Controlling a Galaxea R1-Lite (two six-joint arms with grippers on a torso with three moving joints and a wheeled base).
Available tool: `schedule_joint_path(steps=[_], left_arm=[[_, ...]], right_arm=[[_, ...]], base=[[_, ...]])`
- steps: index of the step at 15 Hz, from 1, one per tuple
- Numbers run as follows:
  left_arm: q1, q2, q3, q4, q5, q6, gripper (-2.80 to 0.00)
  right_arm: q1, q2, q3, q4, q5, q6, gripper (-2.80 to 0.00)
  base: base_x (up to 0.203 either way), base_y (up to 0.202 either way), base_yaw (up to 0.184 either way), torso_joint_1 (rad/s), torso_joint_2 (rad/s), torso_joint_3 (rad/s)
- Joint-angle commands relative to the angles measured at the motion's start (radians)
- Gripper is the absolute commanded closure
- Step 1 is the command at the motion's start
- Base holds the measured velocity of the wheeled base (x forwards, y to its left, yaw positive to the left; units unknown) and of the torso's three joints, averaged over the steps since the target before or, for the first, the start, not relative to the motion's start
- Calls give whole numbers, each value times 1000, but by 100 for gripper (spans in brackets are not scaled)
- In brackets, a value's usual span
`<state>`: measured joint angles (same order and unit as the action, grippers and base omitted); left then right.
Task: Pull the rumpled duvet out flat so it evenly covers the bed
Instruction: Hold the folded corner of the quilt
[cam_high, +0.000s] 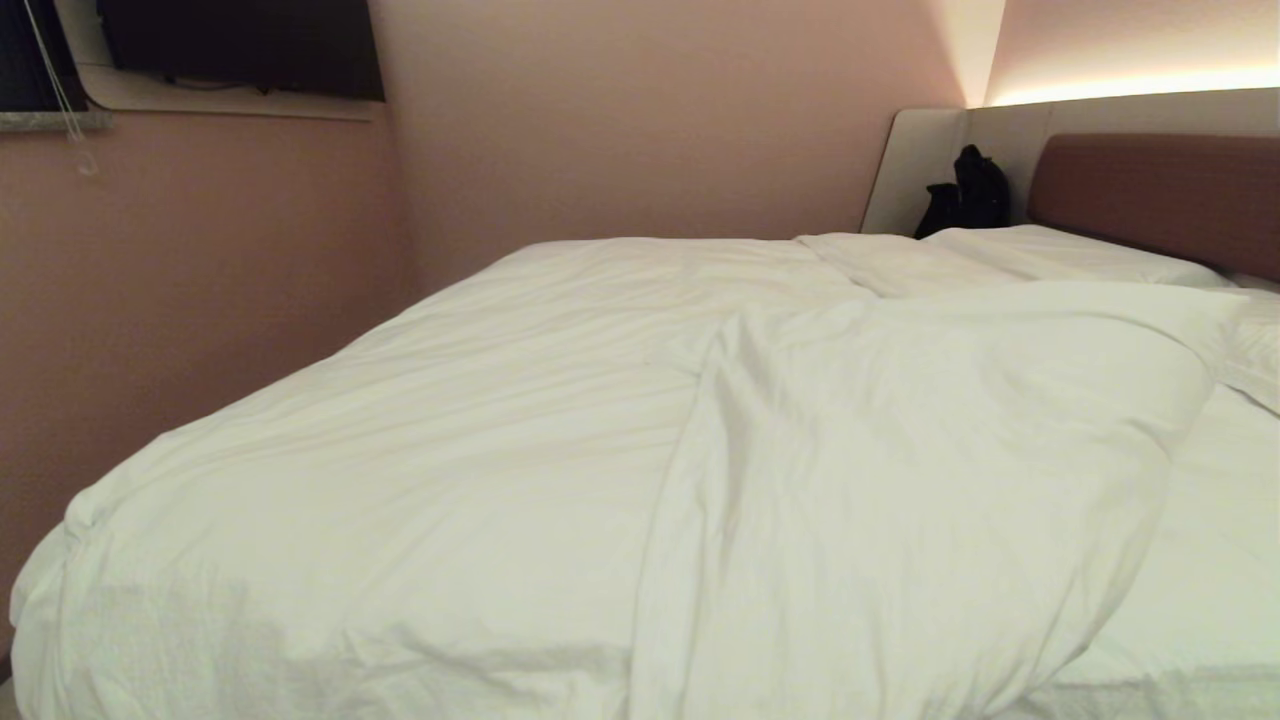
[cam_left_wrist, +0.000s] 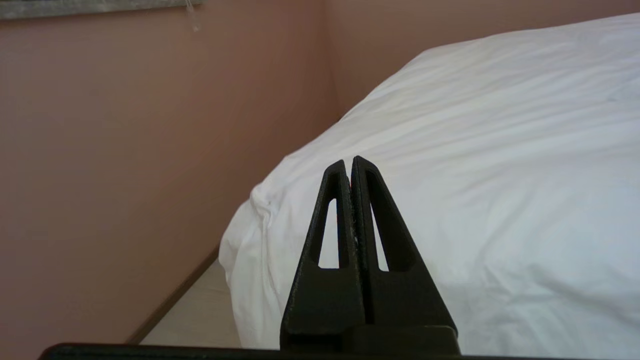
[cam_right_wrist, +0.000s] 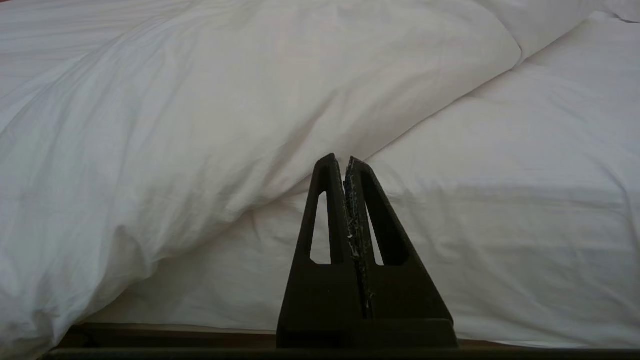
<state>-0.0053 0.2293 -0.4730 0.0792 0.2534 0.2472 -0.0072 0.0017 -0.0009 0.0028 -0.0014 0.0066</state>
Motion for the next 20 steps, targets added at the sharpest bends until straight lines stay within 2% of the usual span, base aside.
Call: schedule_joint_path(steps=[1, 3, 5, 6, 8, 9, 10, 15, 20], left_arm=[[-3, -109, 58, 16, -3, 1, 0], [0, -169, 107, 20, -18, -7, 0], [1, -216, 144, 16, -76, -24, 0], [1, -226, 173, 4, -130, -70, 0], [1, -229, 194, -8, -180, -108, 0], [1, -229, 227, -27, -227, -129, 0], [1, -229, 258, -54, -242, -139, 0], [1, -229, 408, -169, -265, -141, 0], [1, -229, 473, -157, -269, -147, 0]], right_arm=[[0, 0, -1, 0, 0, 1, 0], [0, 0, 1, 0, 0, 0, 0], [0, 0, -1, 0, 0, 1, 0], [0, 0, 0, 0, 0, 0, 0], [0, 0, 1, 0, 0, 1, 0], [0, 0, 0, 0, -1, 0, 0], [0, 0, 0, 0, -1, 1, 0], [0, 0, 0, 0, 0, 1, 0], [0, 0, 1, 0, -2, 0, 0]], base=[[0, 0, 0, 0, 0, 0], [0, 0, 0, 0, 0, 0], [0, 0, 0, 0, 0, 0], [0, 0, 0, 0, 0, 0], [0, 0, 0, 0, 0, 0], [0, 0, 0, 0, 0, 0], [0, 0, 0, 0, 0, 0], [0, 0, 0, 0, 0, 0], [0, 0, 0, 0, 0, 0]])
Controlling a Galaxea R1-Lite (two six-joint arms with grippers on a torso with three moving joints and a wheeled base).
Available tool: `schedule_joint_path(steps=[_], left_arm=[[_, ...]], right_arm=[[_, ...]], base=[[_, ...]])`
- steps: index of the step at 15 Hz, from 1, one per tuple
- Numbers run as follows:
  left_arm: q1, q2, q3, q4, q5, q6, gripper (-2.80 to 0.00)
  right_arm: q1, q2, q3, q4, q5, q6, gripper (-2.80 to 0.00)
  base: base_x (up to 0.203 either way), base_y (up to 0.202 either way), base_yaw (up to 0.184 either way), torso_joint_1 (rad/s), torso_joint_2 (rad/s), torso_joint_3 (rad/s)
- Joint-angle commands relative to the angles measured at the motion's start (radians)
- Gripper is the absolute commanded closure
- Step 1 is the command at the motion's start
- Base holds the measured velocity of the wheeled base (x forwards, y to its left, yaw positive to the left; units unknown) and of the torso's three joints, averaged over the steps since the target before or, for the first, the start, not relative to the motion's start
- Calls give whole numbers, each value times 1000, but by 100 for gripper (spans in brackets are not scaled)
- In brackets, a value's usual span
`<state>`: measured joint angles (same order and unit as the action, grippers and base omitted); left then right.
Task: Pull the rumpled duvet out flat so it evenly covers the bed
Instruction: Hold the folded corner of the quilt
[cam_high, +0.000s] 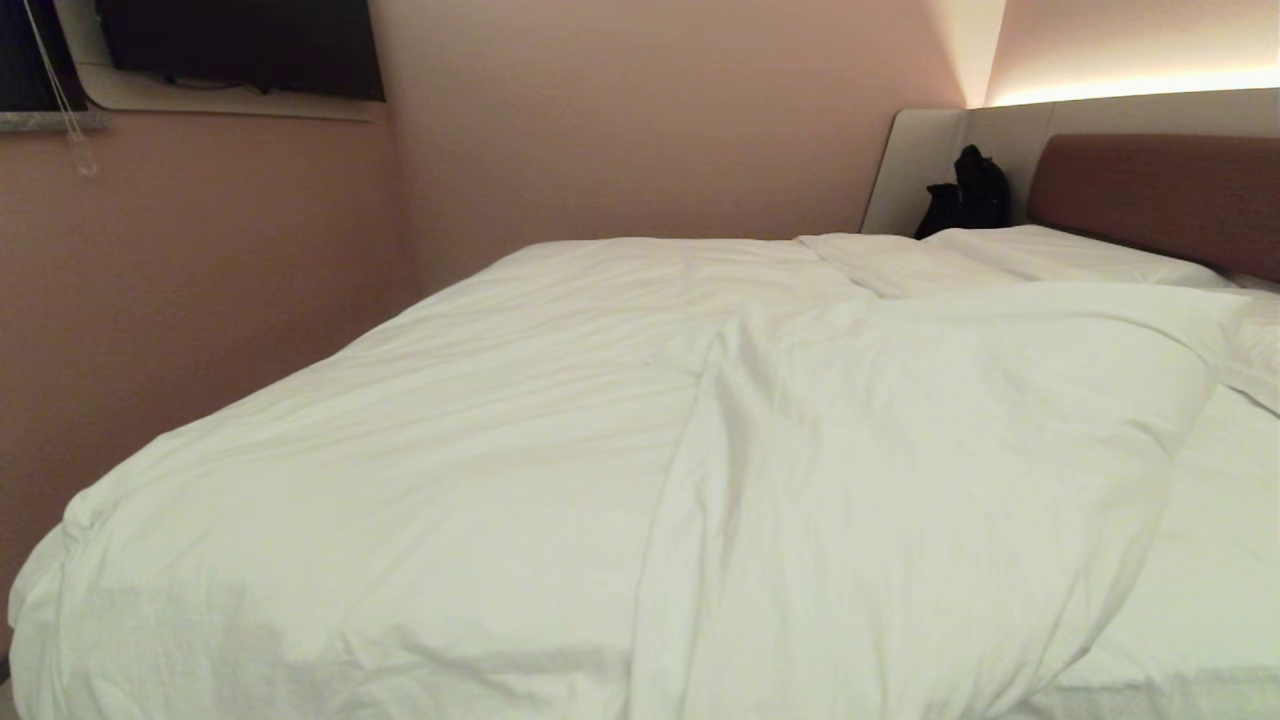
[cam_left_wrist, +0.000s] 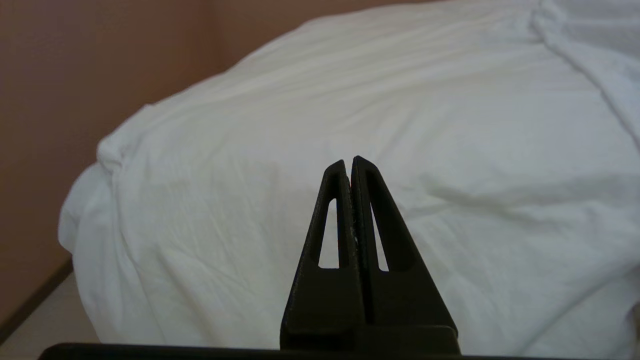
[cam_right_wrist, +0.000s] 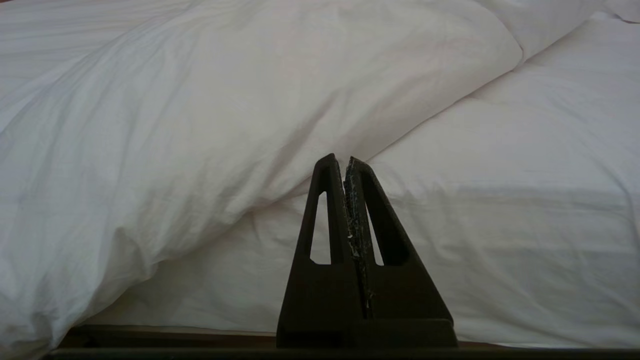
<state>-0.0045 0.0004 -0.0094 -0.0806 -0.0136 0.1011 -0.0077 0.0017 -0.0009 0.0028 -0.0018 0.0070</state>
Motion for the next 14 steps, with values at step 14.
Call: schedule_joint_path(steps=[14], left_arm=[[0, 0, 9, 114, 6, -50, 0]], right_arm=[[1, 0, 1, 0, 0, -1, 0]], base=[[0, 0, 0, 0, 0, 0]])
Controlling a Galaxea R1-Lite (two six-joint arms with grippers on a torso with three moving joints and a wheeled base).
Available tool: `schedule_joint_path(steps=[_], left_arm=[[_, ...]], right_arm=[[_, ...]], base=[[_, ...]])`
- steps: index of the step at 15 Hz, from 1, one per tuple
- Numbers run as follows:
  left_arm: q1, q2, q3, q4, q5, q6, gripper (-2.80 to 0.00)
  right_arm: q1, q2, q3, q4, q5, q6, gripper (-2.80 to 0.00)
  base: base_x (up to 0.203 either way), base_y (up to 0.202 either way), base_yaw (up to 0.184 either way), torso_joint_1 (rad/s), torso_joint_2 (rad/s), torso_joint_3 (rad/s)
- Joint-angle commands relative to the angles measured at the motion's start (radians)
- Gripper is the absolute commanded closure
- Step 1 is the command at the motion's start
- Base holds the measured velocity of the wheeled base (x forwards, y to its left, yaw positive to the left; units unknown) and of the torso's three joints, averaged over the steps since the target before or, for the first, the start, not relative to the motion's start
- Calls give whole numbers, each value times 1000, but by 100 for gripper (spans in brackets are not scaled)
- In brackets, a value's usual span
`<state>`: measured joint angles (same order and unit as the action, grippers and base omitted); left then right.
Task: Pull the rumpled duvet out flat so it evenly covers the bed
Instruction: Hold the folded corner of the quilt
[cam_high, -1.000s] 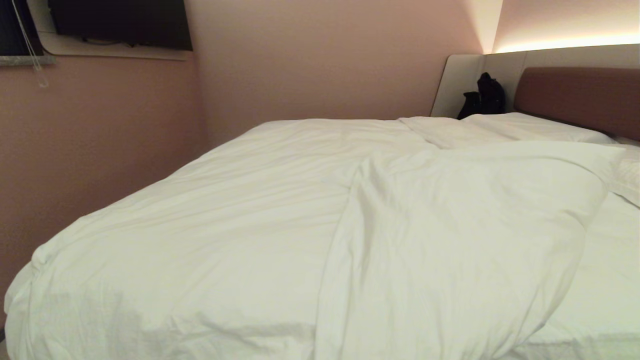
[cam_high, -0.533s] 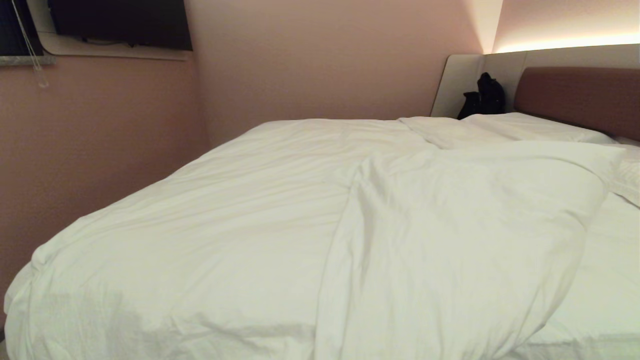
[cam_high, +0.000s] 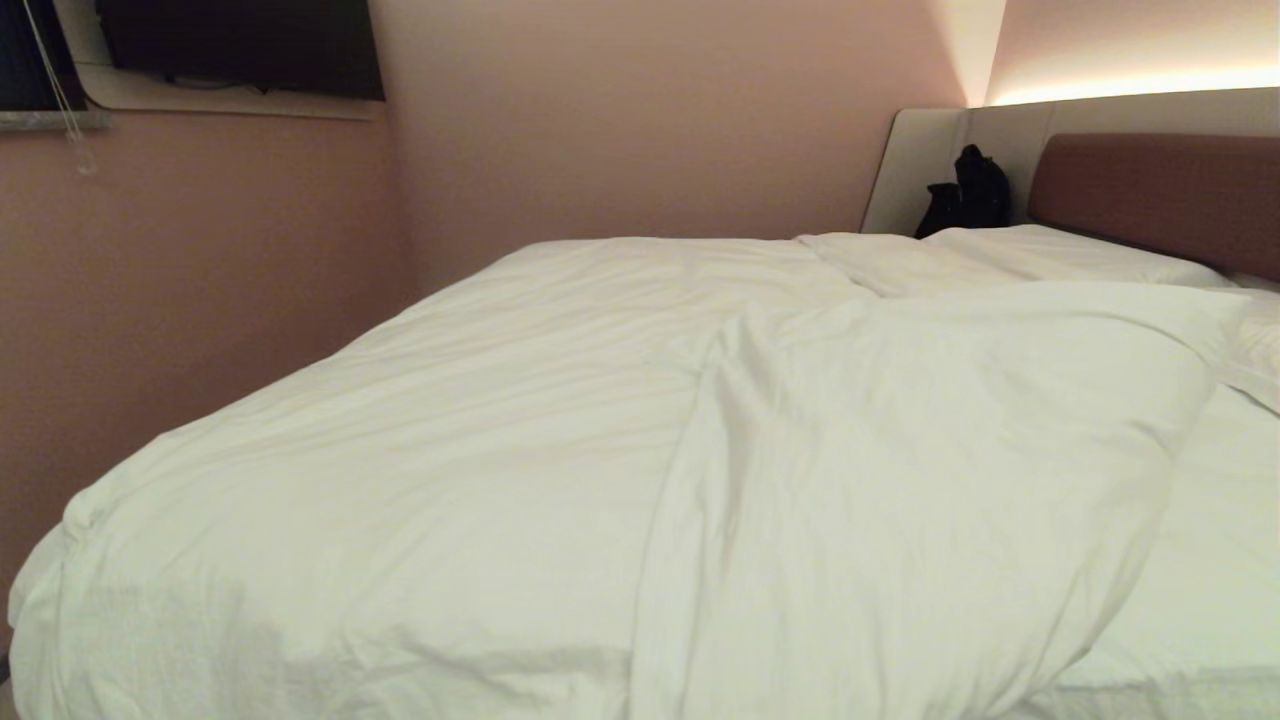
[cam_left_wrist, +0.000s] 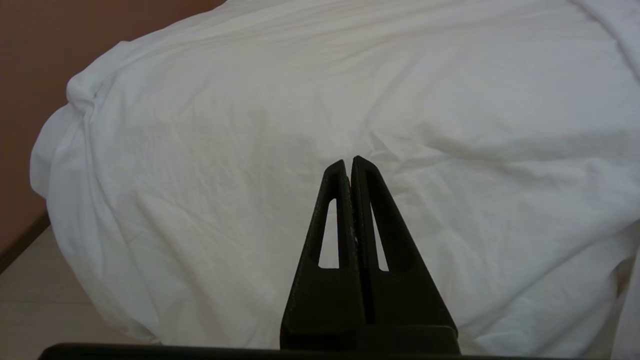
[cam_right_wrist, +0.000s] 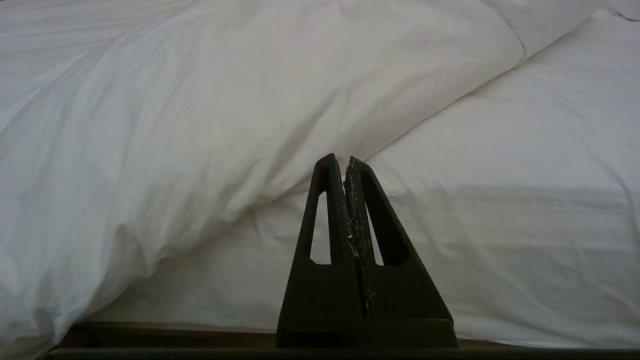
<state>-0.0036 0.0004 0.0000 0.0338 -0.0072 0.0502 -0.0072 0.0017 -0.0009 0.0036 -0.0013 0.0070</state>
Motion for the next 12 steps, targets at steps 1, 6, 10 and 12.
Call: schedule_joint_path(steps=[1, 6, 10, 12], left_arm=[[-1, 0, 0, 0, 0, 0, 0], [0, 0, 0, 0, 0, -4, 0], [1, 0, 0, -1, 0, -4, 0], [0, 0, 0, 0, 1, -1, 0]], right_arm=[[0, 0, -1, -1, 0, 1, 0], [0, 0, 1, -1, 0, -1, 0], [0, 0, 0, 1, 0, -1, 0], [0, 0, 0, 0, 0, 0, 0]], base=[[-61, 0, -3, 4, 6, 4], [-184, 0, 0, 5, 3, 2], [-172, 0, 1, -2, 1, 2], [0, 0, 0, 0, 0, 0]])
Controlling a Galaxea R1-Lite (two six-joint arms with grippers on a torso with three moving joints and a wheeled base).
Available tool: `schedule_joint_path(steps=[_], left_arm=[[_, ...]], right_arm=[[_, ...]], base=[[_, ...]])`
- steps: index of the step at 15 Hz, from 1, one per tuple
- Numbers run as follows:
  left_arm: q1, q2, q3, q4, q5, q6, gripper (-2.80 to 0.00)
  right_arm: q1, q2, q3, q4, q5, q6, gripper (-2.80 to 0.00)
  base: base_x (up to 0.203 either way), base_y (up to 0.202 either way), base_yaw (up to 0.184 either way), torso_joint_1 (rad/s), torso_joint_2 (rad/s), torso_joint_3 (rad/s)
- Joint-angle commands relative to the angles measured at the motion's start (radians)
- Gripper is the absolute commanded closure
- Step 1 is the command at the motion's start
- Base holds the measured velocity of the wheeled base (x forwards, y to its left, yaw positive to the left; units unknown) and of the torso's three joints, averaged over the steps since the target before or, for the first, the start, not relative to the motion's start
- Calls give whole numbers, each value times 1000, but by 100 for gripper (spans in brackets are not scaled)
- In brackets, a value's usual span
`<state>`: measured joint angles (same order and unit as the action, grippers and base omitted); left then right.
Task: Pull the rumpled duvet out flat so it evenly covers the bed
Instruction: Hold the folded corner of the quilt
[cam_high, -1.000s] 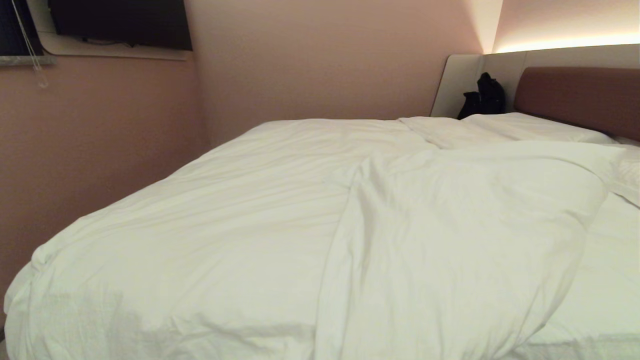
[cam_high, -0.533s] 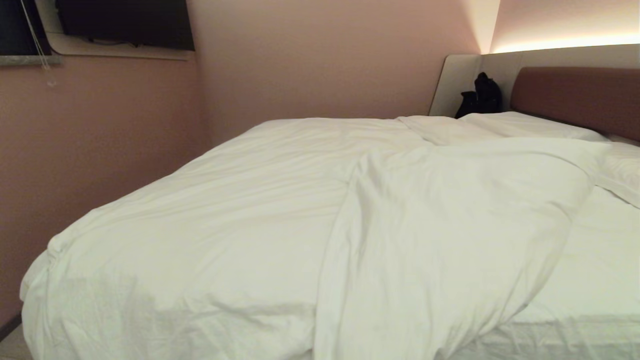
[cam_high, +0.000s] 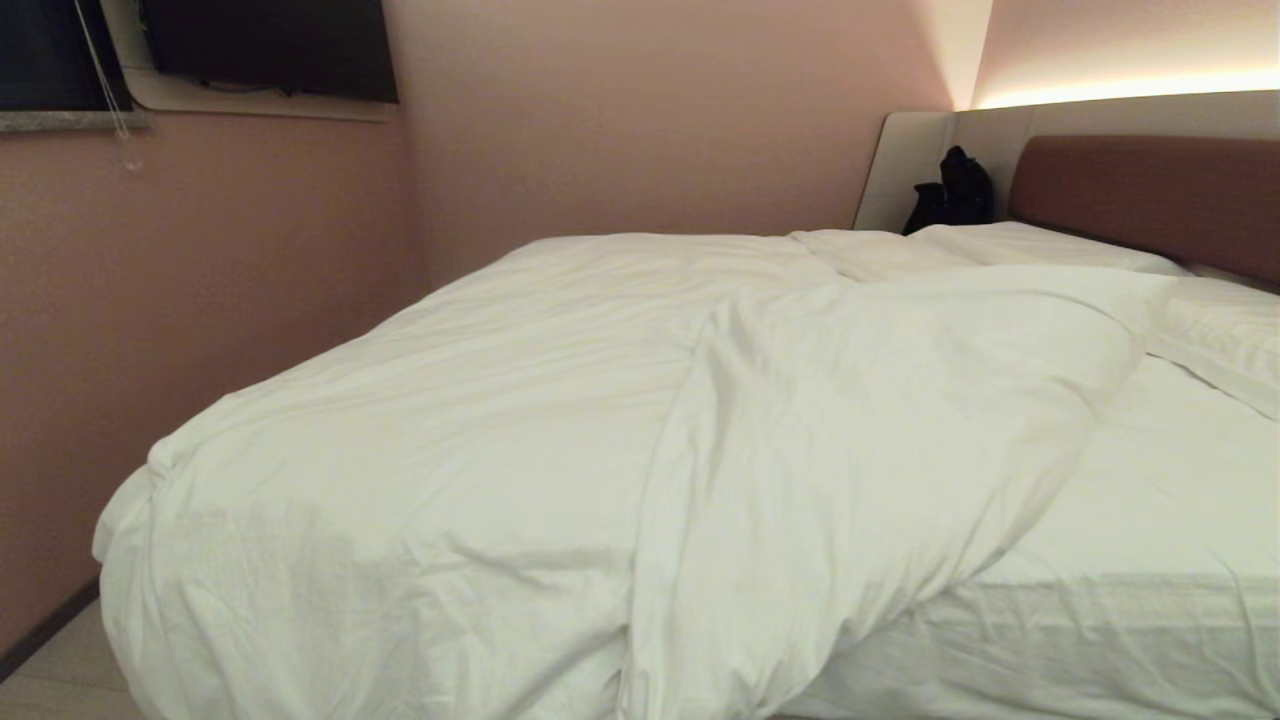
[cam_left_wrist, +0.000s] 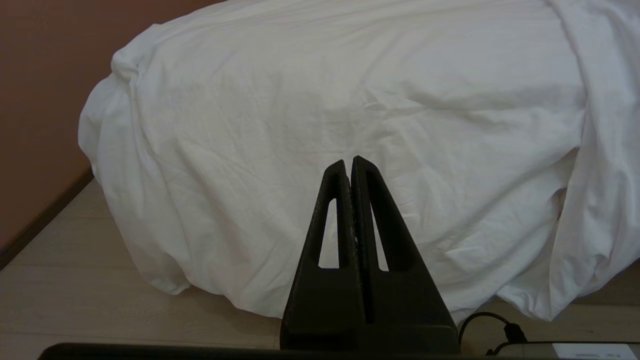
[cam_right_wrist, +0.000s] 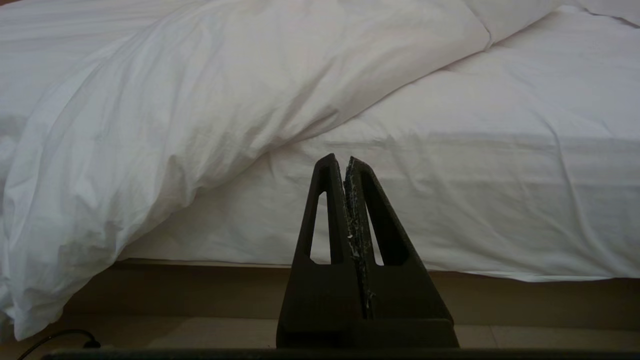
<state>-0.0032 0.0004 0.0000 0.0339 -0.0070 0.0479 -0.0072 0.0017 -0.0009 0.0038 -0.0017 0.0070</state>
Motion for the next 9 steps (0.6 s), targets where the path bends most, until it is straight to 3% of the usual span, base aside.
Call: schedule_joint_path(steps=[1, 9], left_arm=[[-1, 0, 0, 0, 1, 0, 0], [0, 0, 0, -2, 1, -2, 0]], right_arm=[[1, 0, -1, -1, -1, 1, 0], [0, 0, -1, -1, 0, 1, 0]], base=[[0, 0, 0, 0, 0, 0], [0, 0, 0, 0, 0, 0]])
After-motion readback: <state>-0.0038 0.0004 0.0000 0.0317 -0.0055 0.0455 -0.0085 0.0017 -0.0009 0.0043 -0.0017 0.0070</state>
